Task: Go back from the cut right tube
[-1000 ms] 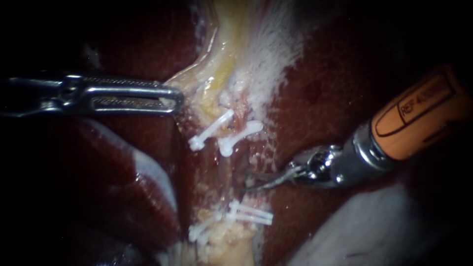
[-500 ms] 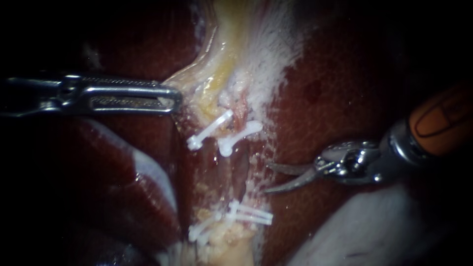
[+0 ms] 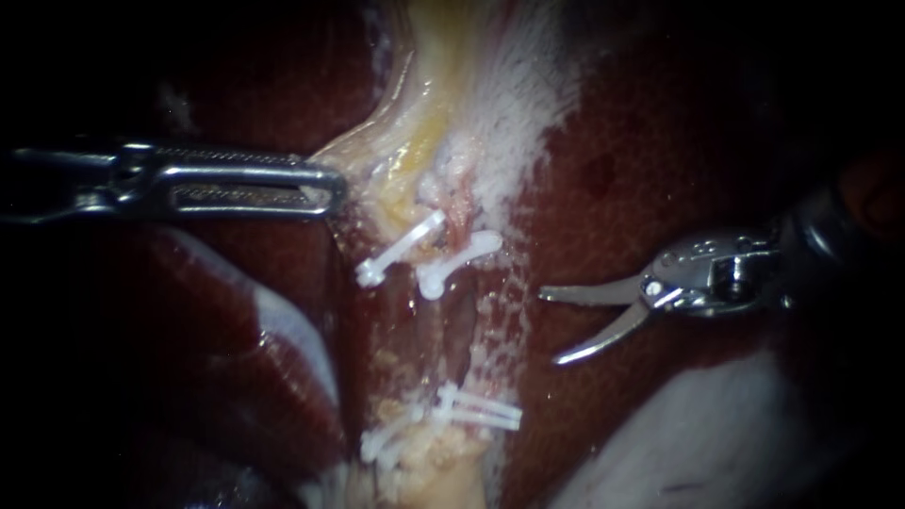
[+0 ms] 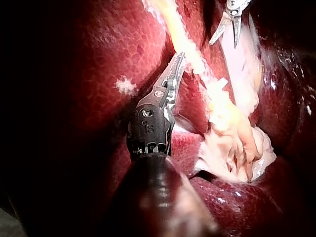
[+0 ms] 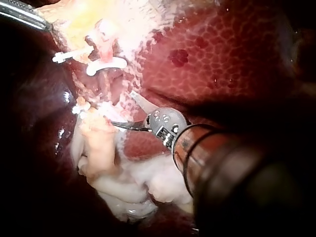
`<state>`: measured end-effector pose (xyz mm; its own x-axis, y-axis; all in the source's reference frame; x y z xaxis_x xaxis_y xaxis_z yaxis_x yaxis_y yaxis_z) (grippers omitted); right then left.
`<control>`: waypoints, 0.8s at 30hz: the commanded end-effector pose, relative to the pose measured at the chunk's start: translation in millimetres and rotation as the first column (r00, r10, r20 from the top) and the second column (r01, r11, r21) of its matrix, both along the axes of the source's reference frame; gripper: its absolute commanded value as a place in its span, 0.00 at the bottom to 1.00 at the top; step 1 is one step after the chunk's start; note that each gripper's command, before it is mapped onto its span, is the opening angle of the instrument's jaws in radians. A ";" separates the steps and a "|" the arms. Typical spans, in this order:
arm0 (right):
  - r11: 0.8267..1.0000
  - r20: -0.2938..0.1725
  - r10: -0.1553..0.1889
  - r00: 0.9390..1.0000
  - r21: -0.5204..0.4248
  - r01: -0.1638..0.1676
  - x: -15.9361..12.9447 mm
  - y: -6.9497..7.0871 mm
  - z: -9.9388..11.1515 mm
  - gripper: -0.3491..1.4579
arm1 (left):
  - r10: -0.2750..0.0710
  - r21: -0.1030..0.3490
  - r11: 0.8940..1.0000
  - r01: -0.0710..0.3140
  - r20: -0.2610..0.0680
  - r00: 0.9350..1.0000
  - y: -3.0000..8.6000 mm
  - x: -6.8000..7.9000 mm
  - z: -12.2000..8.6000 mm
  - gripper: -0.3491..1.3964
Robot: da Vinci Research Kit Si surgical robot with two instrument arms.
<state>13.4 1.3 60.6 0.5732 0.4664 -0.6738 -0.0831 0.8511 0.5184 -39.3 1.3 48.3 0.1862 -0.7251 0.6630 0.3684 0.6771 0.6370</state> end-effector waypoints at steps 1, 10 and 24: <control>1.000 0.000 -0.001 1.000 -0.002 0.001 -0.1 0.1 -0.2 0.99 | 0.000 0.000 1.000 0.000 0.001 1.000 0.0 0.0 0.0 0.07; 1.000 0.007 0.017 1.000 -0.016 -0.017 -1.0 1.0 -0.7 0.99 | 0.000 0.000 1.000 0.000 0.001 1.000 0.0 0.0 0.0 0.08; 1.000 0.008 0.019 1.000 -0.016 -0.019 -1.0 0.9 -0.7 0.99 | 0.007 -0.008 1.000 -0.007 -0.020 1.000 -1.2 -1.1 2.3 0.08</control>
<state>12.3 2.2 59.9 0.5699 0.4668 -0.6762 -0.1044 0.8574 0.5040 -40.4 -0.1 50.8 0.2057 -0.7161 0.6670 0.3741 0.6873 0.6226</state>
